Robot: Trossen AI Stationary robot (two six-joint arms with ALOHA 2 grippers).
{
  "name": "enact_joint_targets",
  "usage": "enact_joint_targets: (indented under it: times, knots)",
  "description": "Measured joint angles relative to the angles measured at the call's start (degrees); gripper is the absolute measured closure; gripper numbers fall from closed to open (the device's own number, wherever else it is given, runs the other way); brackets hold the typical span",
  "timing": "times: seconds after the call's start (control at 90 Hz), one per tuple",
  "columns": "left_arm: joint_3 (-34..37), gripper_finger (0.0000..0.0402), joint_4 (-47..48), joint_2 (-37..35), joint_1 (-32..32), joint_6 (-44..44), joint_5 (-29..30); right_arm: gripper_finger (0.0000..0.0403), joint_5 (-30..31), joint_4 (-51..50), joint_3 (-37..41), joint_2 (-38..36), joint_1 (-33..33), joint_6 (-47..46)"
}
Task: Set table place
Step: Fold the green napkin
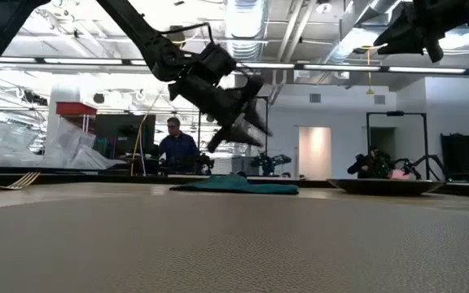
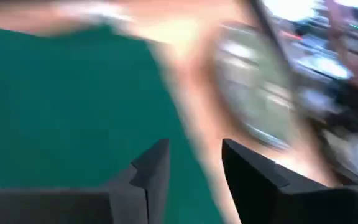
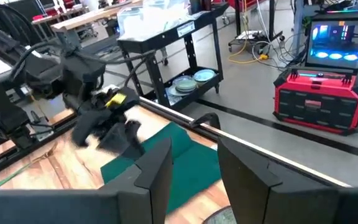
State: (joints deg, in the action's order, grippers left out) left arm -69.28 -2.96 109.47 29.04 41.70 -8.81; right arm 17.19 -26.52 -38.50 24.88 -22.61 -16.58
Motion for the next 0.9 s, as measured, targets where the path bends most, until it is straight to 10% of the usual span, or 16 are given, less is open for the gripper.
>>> enact_joint_targets:
  times: [0.433, 0.9]
  knots:
    - [-2.3, 0.0267, 36.4, -0.8, 10.1, -12.3, 4.4, 0.0284, -0.8, -0.5, 0.0, 0.0, 0.0, 0.0]
    - [-4.1, 0.0267, 33.2, -0.8, 4.4, -13.9, 11.7, 0.0284, -0.8, -0.5, 0.0, 0.2, 0.0, 0.0]
